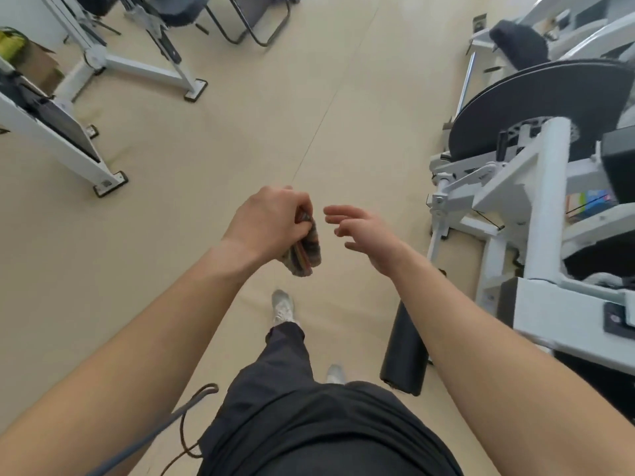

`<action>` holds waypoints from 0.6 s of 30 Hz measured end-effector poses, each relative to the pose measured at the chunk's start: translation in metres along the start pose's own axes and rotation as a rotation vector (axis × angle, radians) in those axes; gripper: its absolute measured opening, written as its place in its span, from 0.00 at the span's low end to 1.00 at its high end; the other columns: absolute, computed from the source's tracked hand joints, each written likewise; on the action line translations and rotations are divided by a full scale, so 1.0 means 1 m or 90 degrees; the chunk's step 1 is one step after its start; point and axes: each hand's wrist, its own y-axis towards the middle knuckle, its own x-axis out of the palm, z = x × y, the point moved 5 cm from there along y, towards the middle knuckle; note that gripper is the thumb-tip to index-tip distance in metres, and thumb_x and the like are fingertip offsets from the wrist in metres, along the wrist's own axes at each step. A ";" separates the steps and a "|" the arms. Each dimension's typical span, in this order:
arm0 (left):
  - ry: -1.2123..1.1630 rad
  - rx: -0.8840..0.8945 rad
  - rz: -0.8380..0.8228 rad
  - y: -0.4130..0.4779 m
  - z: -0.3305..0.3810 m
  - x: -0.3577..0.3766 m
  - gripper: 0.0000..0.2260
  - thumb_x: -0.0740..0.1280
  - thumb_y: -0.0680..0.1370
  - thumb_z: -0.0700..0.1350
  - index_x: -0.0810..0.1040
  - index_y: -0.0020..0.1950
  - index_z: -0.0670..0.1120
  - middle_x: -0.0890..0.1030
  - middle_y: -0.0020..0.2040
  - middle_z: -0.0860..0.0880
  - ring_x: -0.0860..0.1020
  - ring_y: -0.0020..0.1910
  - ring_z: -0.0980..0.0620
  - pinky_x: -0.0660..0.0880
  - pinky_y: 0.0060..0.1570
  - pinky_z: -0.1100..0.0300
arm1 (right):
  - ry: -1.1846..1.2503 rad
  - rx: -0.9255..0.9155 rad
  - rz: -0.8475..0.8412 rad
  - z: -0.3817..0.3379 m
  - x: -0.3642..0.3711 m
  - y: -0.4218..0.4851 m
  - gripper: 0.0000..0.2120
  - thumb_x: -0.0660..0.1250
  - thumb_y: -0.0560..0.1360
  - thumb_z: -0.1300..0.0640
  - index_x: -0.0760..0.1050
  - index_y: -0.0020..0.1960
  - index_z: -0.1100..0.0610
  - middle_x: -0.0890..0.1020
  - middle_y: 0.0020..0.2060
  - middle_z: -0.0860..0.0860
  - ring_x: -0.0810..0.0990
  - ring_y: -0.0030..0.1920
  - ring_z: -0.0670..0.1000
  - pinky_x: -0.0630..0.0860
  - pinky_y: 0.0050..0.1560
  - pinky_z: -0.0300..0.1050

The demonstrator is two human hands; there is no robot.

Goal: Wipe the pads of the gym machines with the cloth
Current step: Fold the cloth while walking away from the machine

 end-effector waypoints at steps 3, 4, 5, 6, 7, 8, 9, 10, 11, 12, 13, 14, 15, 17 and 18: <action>0.037 -0.002 -0.065 0.051 -0.019 -0.009 0.04 0.71 0.75 0.52 0.82 0.48 0.54 0.74 0.50 0.51 0.76 0.48 0.49 0.74 0.48 0.54 | -0.047 -0.081 -0.115 -0.028 0.021 0.029 0.22 0.60 0.73 0.68 0.80 0.58 0.48 0.82 0.49 0.49 0.77 0.42 0.45 0.74 0.48 0.37; 0.023 -0.005 -0.087 0.070 -0.027 -0.013 0.04 0.71 0.75 0.52 0.81 0.47 0.54 0.74 0.50 0.51 0.76 0.48 0.50 0.75 0.48 0.54 | -0.035 -0.095 -0.148 -0.040 0.027 0.040 0.19 0.60 0.72 0.68 0.80 0.54 0.50 0.80 0.42 0.51 0.74 0.38 0.48 0.72 0.42 0.38; -0.005 -0.010 -0.102 0.089 -0.037 -0.017 0.03 0.71 0.75 0.51 0.81 0.46 0.54 0.76 0.50 0.52 0.77 0.48 0.50 0.75 0.48 0.55 | -0.038 -0.107 -0.161 -0.052 0.031 0.055 0.17 0.61 0.70 0.67 0.80 0.50 0.50 0.76 0.37 0.52 0.71 0.36 0.49 0.71 0.38 0.39; -0.045 -0.021 -0.118 0.108 -0.048 -0.021 0.03 0.72 0.74 0.50 0.81 0.45 0.53 0.78 0.47 0.53 0.78 0.46 0.51 0.76 0.45 0.57 | -0.058 -0.119 -0.155 -0.065 0.031 0.071 0.15 0.61 0.69 0.65 0.80 0.46 0.49 0.75 0.35 0.51 0.71 0.35 0.49 0.71 0.37 0.41; -0.097 -0.033 -0.136 0.127 -0.059 -0.024 0.02 0.72 0.74 0.49 0.82 0.45 0.52 0.81 0.45 0.53 0.80 0.43 0.51 0.77 0.41 0.58 | -0.093 -0.130 -0.135 -0.078 0.028 0.089 0.14 0.62 0.69 0.65 0.80 0.45 0.48 0.77 0.34 0.50 0.74 0.35 0.48 0.73 0.38 0.42; -0.153 -0.042 -0.158 0.146 -0.070 -0.027 0.02 0.73 0.75 0.48 0.82 0.45 0.52 0.82 0.43 0.53 0.81 0.41 0.52 0.78 0.37 0.58 | -0.121 -0.135 -0.110 -0.091 0.023 0.107 0.14 0.62 0.69 0.65 0.80 0.47 0.48 0.80 0.35 0.49 0.77 0.36 0.48 0.76 0.40 0.43; -0.212 -0.050 -0.182 0.165 -0.081 -0.030 0.02 0.73 0.75 0.48 0.83 0.45 0.51 0.82 0.42 0.52 0.81 0.39 0.52 0.79 0.35 0.58 | -0.139 -0.131 -0.085 -0.104 0.016 0.124 0.14 0.63 0.70 0.65 0.80 0.49 0.49 0.82 0.38 0.49 0.81 0.38 0.48 0.79 0.42 0.43; -0.274 -0.061 -0.211 0.183 -0.093 -0.032 0.02 0.74 0.75 0.47 0.83 0.46 0.51 0.83 0.40 0.52 0.82 0.39 0.52 0.79 0.33 0.58 | -0.146 -0.122 -0.064 -0.117 0.010 0.141 0.13 0.64 0.71 0.66 0.79 0.50 0.52 0.83 0.41 0.50 0.82 0.40 0.48 0.81 0.43 0.44; -0.335 -0.076 -0.245 0.200 -0.106 -0.034 0.02 0.74 0.76 0.46 0.83 0.47 0.50 0.83 0.39 0.52 0.82 0.39 0.53 0.78 0.33 0.59 | -0.148 -0.110 -0.051 -0.130 0.004 0.158 0.11 0.65 0.71 0.65 0.78 0.49 0.53 0.84 0.42 0.51 0.82 0.40 0.50 0.81 0.43 0.47; -0.398 -0.093 -0.284 0.216 -0.120 -0.034 0.03 0.74 0.76 0.45 0.83 0.49 0.49 0.83 0.39 0.52 0.81 0.40 0.53 0.77 0.34 0.61 | -0.142 -0.092 -0.046 -0.140 -0.002 0.174 0.07 0.66 0.70 0.63 0.78 0.46 0.53 0.83 0.41 0.52 0.80 0.39 0.50 0.79 0.42 0.48; -0.463 -0.106 -0.327 0.232 -0.134 -0.033 0.04 0.75 0.76 0.44 0.83 0.50 0.48 0.84 0.40 0.52 0.81 0.42 0.53 0.76 0.37 0.61 | -0.127 -0.071 -0.047 -0.152 -0.007 0.189 0.05 0.66 0.69 0.60 0.78 0.43 0.53 0.82 0.39 0.52 0.79 0.39 0.50 0.77 0.40 0.47; -0.528 -0.110 -0.374 0.247 -0.146 -0.030 0.07 0.76 0.74 0.44 0.83 0.51 0.48 0.84 0.43 0.50 0.80 0.44 0.52 0.76 0.40 0.60 | -0.097 -0.049 -0.055 -0.162 -0.012 0.203 0.04 0.66 0.68 0.58 0.79 0.41 0.52 0.81 0.38 0.52 0.78 0.38 0.50 0.75 0.38 0.45; -0.597 -0.109 -0.419 0.261 -0.155 -0.027 0.11 0.77 0.72 0.44 0.83 0.53 0.46 0.84 0.46 0.47 0.80 0.46 0.51 0.77 0.44 0.58 | -0.050 -0.023 -0.068 -0.171 -0.018 0.217 0.04 0.66 0.68 0.58 0.80 0.40 0.53 0.80 0.38 0.52 0.78 0.39 0.50 0.75 0.37 0.44; -0.760 -0.105 -0.477 0.290 -0.164 -0.022 0.17 0.76 0.72 0.42 0.81 0.60 0.41 0.83 0.52 0.43 0.80 0.52 0.47 0.78 0.54 0.54 | 0.077 0.037 -0.100 -0.184 -0.030 0.241 0.06 0.65 0.71 0.59 0.81 0.44 0.57 0.81 0.42 0.54 0.80 0.41 0.52 0.78 0.40 0.46; -0.845 -0.104 -0.482 0.305 -0.163 -0.020 0.16 0.73 0.75 0.41 0.80 0.62 0.39 0.82 0.54 0.42 0.80 0.53 0.47 0.77 0.57 0.53 | 0.134 0.063 -0.117 -0.190 -0.036 0.252 0.07 0.65 0.72 0.58 0.81 0.47 0.58 0.81 0.44 0.55 0.81 0.43 0.53 0.80 0.43 0.48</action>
